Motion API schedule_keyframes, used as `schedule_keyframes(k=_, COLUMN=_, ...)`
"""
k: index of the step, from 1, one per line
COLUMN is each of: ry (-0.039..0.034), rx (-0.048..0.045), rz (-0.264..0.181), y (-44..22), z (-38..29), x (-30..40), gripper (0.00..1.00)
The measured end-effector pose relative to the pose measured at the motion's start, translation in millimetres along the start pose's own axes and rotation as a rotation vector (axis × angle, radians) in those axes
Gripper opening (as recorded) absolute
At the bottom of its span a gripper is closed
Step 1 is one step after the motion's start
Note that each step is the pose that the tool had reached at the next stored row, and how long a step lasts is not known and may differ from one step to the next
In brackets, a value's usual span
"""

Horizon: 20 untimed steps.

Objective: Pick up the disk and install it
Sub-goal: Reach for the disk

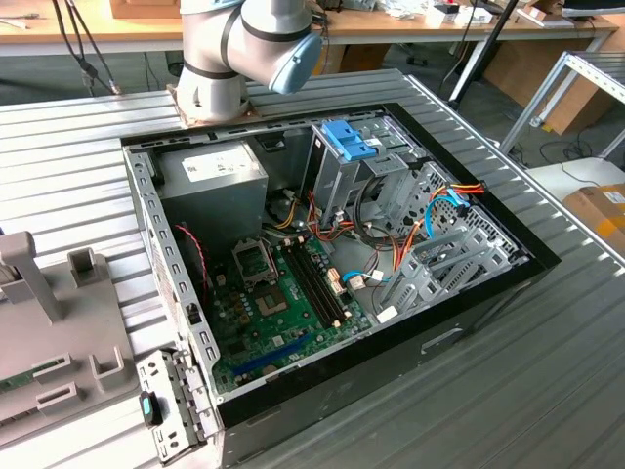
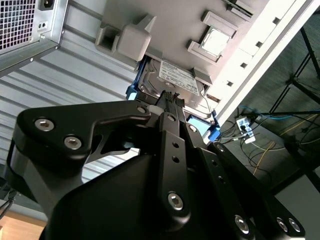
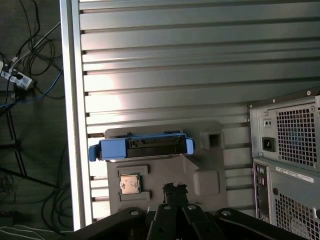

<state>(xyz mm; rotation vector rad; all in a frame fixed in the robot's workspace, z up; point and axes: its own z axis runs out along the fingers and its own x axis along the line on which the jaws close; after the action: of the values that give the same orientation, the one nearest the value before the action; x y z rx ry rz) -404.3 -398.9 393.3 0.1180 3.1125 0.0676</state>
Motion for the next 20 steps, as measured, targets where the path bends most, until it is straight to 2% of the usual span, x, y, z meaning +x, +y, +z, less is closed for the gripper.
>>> schedule_keyframes(k=9, ry=-0.0001, rx=0.0000, rz=0.000, y=4.2, z=0.2, x=1.2, gripper=0.11)
schedule_keyframes(k=13, ry=-0.0001, rx=0.0000, rz=0.000, y=17.4, z=0.8, x=3.8, gripper=0.11)
schedule_keyframes(k=14, ry=-0.0002, rx=0.0000, rz=0.000, y=18.5, z=0.9, x=4.1, gripper=0.11)
schedule_keyframes(k=20, ry=-0.0001, rx=0.0000, rz=0.000, y=19.5, z=0.9, x=4.4, gripper=0.11)
